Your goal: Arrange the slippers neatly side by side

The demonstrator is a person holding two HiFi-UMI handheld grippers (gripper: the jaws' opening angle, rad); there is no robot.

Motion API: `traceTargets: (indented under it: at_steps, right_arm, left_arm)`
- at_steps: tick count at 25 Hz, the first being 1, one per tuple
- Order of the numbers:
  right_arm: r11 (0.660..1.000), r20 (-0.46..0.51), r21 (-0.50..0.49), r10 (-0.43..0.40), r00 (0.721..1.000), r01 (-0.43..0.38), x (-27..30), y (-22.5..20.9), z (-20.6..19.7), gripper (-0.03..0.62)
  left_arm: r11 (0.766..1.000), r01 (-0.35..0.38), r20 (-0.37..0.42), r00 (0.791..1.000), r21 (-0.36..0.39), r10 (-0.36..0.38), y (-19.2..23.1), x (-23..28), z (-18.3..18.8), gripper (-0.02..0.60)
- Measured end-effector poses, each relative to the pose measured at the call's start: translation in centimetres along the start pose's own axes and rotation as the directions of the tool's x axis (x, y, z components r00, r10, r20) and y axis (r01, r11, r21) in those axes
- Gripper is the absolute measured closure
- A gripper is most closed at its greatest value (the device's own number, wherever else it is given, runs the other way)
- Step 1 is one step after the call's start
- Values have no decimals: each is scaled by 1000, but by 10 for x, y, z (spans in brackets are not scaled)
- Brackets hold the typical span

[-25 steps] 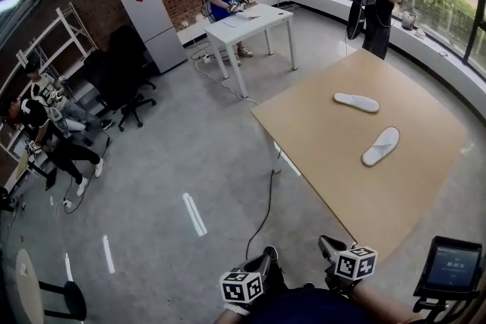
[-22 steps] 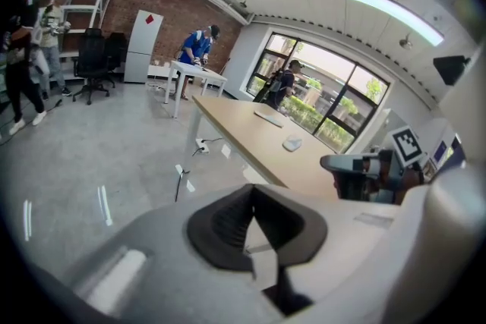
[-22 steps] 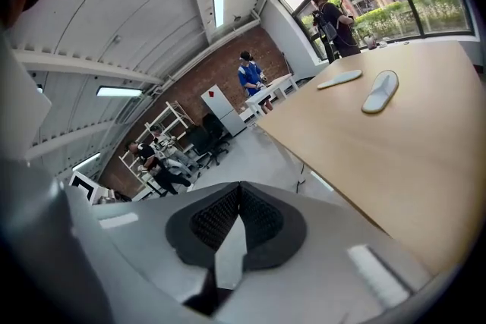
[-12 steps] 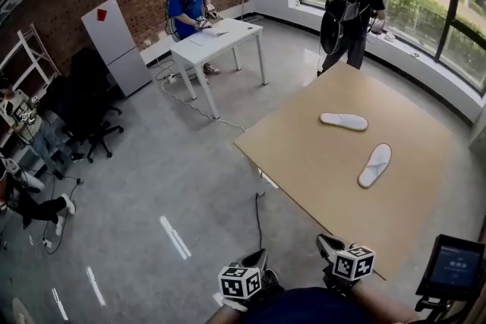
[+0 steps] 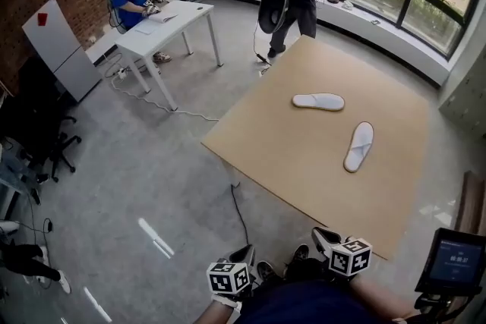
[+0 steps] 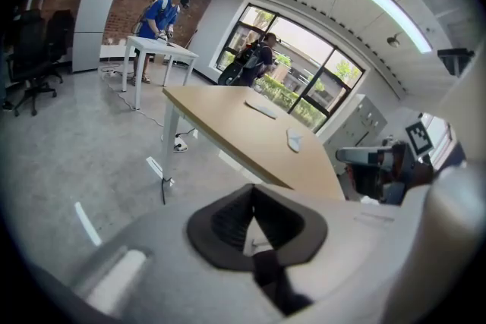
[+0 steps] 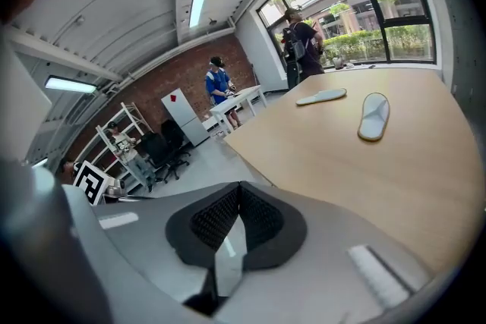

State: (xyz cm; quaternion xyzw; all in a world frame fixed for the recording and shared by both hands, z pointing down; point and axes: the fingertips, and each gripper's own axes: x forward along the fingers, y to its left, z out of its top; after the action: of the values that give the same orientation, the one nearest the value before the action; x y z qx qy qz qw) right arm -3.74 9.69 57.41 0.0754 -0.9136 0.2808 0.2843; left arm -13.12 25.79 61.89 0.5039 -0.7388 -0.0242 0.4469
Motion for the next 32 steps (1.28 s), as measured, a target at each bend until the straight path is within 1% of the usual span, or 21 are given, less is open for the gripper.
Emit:
traceTargets:
  at_steps: [4,8,12,14,16,18,21,25,30,32]
  right_arm:
    - [999,10,40,-18,1000,18,10,-12,8,588]
    - [996,47,90,4,999,-8,32,-31,38,588]
    - [996,70,79,42,997,-47,53,-42,71,588]
    - [996,70,74,47,996,-52,59,-52,82,588]
    - [995,72,89,40,997,-47,61,-65,88,588]
    - [992,80,126,20,997,-31,59,-84,92,588]
    - [984,99,179,-22,995,4,53,-113,97,588]
    - [972,132,233,-74,989,42,45,-138,103,588]
    - [946,183,305,-168,969,107,35,-157,110,588]
    - [930,197,341,-212,957,136,33,-168,111,588]
  left_arm:
    - [999,30,-19,999,18,-29,-3,20,22,578]
    - [999,47,-12,999,24,-47,-23,47,58,578]
    - [996,51,-14,999,67,-50,-37,68,92,578]
    - [996,41,-16,999,79,-39,-36,81,108,577]
    - [995,36,-25,999,91,-34,-38,98,120,578]
    - [993,51,-45,998,111,-47,-49,116,128,578]
    - [984,96,-78,993,149,-85,-76,142,137,578]
    - [963,173,-133,980,205,-148,-109,169,149,578]
    - [939,222,-199,965,264,-173,-113,192,165,577]
    - [919,264,-236,951,291,-198,-121,205,169,578]
